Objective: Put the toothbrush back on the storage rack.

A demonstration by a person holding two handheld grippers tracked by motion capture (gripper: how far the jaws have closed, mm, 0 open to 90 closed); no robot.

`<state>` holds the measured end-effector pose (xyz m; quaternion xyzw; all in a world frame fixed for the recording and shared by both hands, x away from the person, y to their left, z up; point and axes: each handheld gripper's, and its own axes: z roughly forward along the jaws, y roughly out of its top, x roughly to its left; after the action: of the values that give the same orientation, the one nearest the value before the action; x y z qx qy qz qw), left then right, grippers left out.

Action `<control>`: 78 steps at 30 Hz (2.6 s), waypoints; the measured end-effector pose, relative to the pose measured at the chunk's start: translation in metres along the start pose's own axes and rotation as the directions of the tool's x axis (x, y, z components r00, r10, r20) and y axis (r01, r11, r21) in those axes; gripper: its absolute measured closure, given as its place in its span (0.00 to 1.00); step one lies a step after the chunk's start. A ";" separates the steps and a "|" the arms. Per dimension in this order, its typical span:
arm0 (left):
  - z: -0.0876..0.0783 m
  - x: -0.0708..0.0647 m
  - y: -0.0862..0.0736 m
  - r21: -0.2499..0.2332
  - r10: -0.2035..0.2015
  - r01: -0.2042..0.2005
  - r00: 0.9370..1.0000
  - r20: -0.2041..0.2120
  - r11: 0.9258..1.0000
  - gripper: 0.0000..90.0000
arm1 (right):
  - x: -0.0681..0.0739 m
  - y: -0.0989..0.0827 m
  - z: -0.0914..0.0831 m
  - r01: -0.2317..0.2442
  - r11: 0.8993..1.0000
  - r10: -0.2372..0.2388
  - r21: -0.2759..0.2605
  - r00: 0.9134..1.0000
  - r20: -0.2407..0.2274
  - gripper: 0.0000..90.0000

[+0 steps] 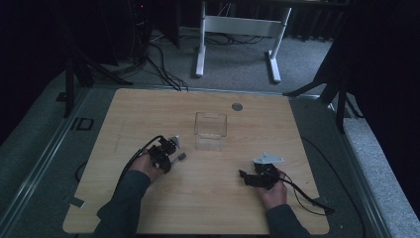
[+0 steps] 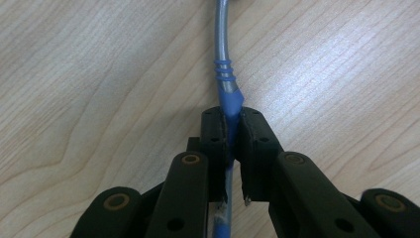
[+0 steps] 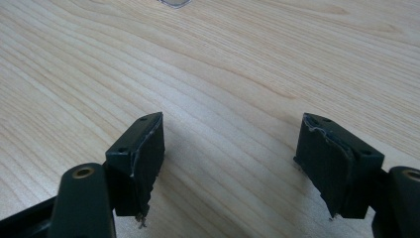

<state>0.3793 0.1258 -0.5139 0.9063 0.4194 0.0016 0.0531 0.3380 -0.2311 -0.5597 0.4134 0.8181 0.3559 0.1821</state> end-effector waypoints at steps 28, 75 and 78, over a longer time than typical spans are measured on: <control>-0.028 0.005 -0.009 -0.097 -0.039 0.037 0.999 -0.018 0.995 0.91 | 0.000 0.000 0.000 0.001 1.000 -0.001 0.000 1.000 0.000 0.30; -0.056 0.003 -0.015 -0.326 -0.017 0.009 1.000 -0.021 0.945 0.91 | 0.000 0.000 0.000 0.002 1.000 -0.002 -0.001 1.000 0.000 0.30; -0.057 0.003 -0.015 -0.338 -0.015 0.006 1.000 -0.027 0.941 0.91 | 0.000 0.000 0.000 0.002 1.000 -0.002 -0.001 1.000 0.000 0.30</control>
<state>0.3665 0.1430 -0.4593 0.8814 0.4184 0.0862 0.2015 0.3382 -0.2311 -0.5598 0.4125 0.8182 0.3564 0.1826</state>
